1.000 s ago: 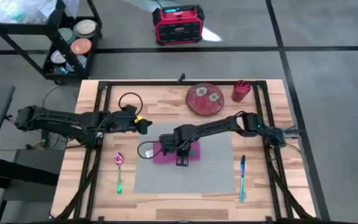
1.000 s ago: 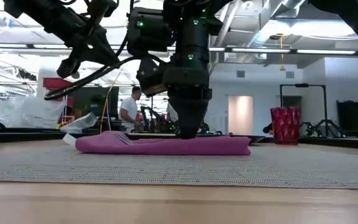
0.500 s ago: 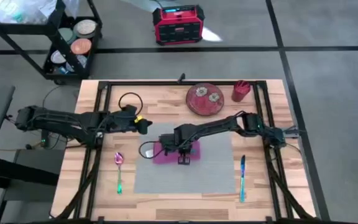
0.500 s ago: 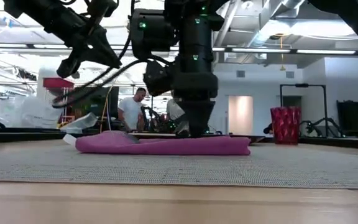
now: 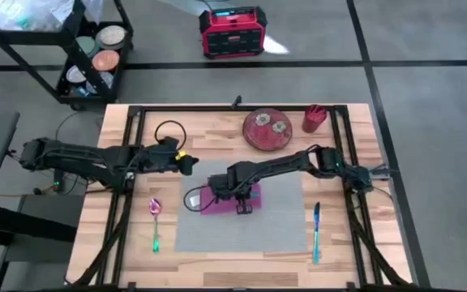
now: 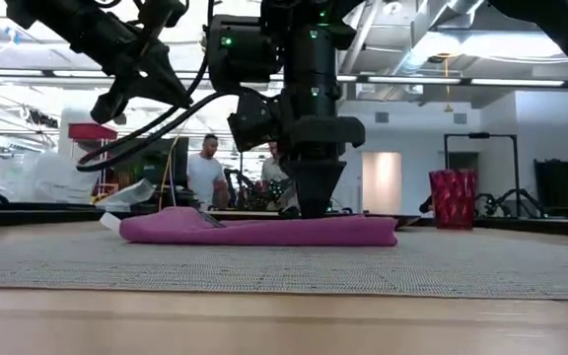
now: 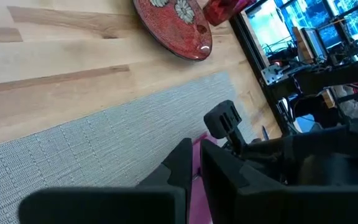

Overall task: Set table place
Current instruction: Put the blue fork on top of the violet table napkin, then adjust the violet table napkin on the gray table mat

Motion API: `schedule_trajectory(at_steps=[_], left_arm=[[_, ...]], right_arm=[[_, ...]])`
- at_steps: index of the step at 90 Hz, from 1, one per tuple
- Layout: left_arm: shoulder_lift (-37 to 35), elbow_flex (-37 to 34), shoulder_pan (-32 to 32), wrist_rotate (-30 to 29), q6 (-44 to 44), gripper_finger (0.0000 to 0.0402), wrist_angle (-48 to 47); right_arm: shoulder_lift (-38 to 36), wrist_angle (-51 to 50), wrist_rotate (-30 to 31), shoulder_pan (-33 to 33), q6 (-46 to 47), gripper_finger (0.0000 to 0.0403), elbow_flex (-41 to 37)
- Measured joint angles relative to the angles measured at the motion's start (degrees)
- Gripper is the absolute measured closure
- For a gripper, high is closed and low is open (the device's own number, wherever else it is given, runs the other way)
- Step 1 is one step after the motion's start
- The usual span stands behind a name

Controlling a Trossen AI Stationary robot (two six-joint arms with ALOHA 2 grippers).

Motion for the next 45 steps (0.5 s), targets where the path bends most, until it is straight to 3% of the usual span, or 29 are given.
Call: schedule_trajectory(at_steps=[9,28,45], left_arm=[[0.00,0.00,0.00,0.00,-0.07,0.0386,0.00],[0.00,0.00,0.00,-0.02,0.92,0.0386,0.00],[0.02,0.00,0.00,-0.02,0.83,0.0386,-0.02]], right_arm=[[0.00,1.15,-2.94,-0.22,1.01,0.0378,0.00],[-0.33,2.87,-3.24,-1.82,3.54,0.0319,0.03],[-0.35,-0.32,-3.04,-4.16,6.21,0.0306,0.04]])
